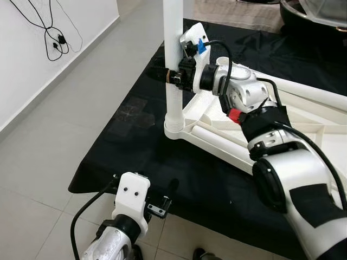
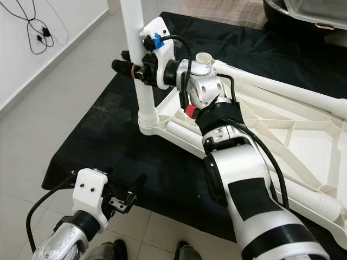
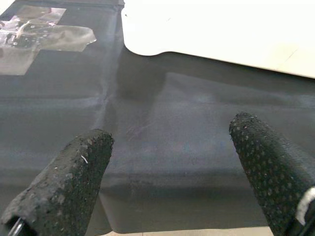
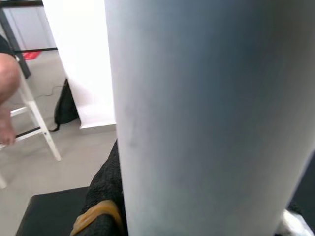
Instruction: Building children table
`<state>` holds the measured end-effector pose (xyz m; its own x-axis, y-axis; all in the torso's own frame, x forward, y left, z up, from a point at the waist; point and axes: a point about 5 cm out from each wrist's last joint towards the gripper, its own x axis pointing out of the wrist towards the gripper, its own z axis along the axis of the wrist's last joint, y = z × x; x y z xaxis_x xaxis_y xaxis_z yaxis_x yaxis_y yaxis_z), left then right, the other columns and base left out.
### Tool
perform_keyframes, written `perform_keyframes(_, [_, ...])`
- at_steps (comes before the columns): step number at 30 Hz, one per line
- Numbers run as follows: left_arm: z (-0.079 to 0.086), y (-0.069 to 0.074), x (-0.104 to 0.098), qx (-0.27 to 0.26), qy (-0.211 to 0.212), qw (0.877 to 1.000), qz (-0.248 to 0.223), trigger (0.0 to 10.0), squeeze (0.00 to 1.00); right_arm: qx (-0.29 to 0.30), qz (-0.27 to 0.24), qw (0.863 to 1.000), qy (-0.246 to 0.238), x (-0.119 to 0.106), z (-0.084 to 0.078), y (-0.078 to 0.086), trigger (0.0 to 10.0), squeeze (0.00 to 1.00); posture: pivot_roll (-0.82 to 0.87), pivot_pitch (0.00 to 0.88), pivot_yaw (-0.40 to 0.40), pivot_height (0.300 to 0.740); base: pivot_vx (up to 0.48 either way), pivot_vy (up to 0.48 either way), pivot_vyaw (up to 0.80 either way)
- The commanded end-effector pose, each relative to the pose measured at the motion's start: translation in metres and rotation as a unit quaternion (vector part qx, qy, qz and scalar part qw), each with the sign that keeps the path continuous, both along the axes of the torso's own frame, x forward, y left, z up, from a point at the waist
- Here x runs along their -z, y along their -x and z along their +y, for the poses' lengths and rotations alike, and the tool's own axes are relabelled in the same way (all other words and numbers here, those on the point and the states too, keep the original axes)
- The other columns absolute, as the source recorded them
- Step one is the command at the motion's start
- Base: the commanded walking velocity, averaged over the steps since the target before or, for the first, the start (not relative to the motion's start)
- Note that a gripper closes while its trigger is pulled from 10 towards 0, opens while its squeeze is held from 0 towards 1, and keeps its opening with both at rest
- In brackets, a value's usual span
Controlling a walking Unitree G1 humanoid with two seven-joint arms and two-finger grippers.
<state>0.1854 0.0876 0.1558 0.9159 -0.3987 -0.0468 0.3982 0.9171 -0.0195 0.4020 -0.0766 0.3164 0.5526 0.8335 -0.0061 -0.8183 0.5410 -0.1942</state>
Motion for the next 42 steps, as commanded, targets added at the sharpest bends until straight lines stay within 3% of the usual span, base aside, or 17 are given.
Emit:
perform_keyframes(1, [0.001,0.002,0.006,-0.001,-0.004,1.0,0.012,10.0,0.0,0.044,0.076,0.995,0.048,0.05,-0.017,-0.005,10.0,0.0,0.09,0.25,-0.039,0.74,0.0,0.0,0.0])
perform_keyframes(9, [0.001,0.002,0.006,0.0,-0.005,1.0,0.013,10.0,0.0,0.013,0.069,0.997,0.042,0.053,-0.018,-0.002,10.0,0.0,0.09,0.247,-0.035,0.74,0.0,0.0,0.0])
perform_keyframes(15, [0.001,0.003,0.006,0.001,-0.006,1.0,0.012,10.0,0.0,0.055,0.075,0.995,0.027,0.053,-0.024,-0.006,10.0,0.0,0.1,0.245,-0.033,0.74,0.0,0.0,0.0])
perform_keyframes(19, [0.002,0.003,0.006,0.002,-0.006,1.0,0.012,10.0,0.0,0.131,0.089,0.987,0.023,0.058,-0.036,-0.012,10.0,0.0,0.1,0.243,-0.033,0.74,0.0,0.0,0.0])
perform_keyframes(26, [0.002,0.003,0.006,0.002,-0.007,1.0,0.013,10.0,0.0,0.114,0.087,0.99,0.015,0.064,-0.04,-0.01,10.0,0.0,0.1,0.246,-0.031,0.74,0.0,0.0,0.0])
perform_keyframes(42, [0.006,-0.002,0.003,-0.004,-0.008,1.0,0.005,10.0,0.0,0.171,0.073,0.982,-0.044,0.064,-0.046,-0.012,10.0,0.0,0.1,0.256,-0.026,0.74,0.0,0.0,0.0])
